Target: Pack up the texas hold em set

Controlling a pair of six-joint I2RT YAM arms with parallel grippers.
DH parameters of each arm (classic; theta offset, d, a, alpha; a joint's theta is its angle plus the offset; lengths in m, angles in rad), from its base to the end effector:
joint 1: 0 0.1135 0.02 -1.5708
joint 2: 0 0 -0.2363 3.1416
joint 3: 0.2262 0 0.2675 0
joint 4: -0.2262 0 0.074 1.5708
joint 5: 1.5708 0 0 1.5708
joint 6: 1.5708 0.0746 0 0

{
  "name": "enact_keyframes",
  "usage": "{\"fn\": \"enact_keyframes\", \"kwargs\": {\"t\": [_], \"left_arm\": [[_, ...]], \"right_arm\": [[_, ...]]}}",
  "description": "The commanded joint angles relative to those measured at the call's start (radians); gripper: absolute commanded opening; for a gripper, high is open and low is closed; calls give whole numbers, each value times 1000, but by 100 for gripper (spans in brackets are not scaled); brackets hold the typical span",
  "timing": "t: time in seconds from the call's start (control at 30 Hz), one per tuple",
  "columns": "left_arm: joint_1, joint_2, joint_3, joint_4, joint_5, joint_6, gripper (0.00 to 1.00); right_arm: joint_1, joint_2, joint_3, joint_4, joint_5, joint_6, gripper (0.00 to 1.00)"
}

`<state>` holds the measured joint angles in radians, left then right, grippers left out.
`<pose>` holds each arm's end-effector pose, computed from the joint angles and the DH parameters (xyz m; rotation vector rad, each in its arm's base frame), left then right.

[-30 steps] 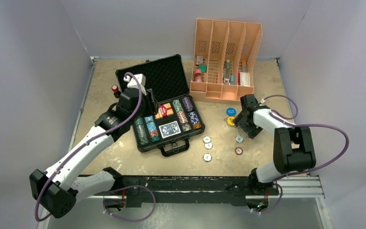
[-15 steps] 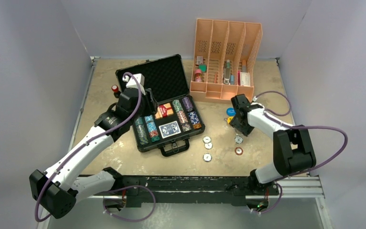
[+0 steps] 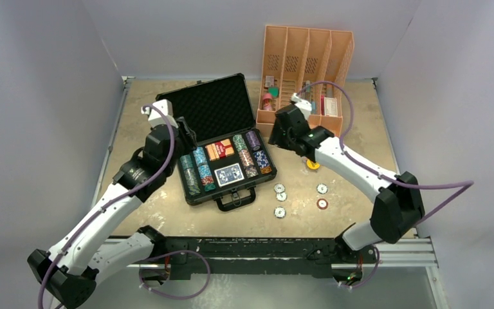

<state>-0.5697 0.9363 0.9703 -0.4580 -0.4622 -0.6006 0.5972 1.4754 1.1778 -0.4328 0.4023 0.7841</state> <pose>0.2425 -0.1159 0.3147 -0.3245 1.9337 -0.3112 0.3229 0.1842 0.2345 0.4118 2.2091 0.2852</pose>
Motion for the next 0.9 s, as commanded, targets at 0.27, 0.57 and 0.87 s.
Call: {"fn": "enact_keyframes", "kwargs": {"t": [0.27,0.57,0.87], "left_arm": [[9,-102,-33,9,-257,-54,45],[10,-82,-28,-1,-249,-53,45],[11,-71,-28,-1,-234,-52,46]], "right_arm": [[246,328,324,259,-189,-376,59],[278,527,517,190,-251,-432,61],[285,595,566,116,-226,-431,67]]}}
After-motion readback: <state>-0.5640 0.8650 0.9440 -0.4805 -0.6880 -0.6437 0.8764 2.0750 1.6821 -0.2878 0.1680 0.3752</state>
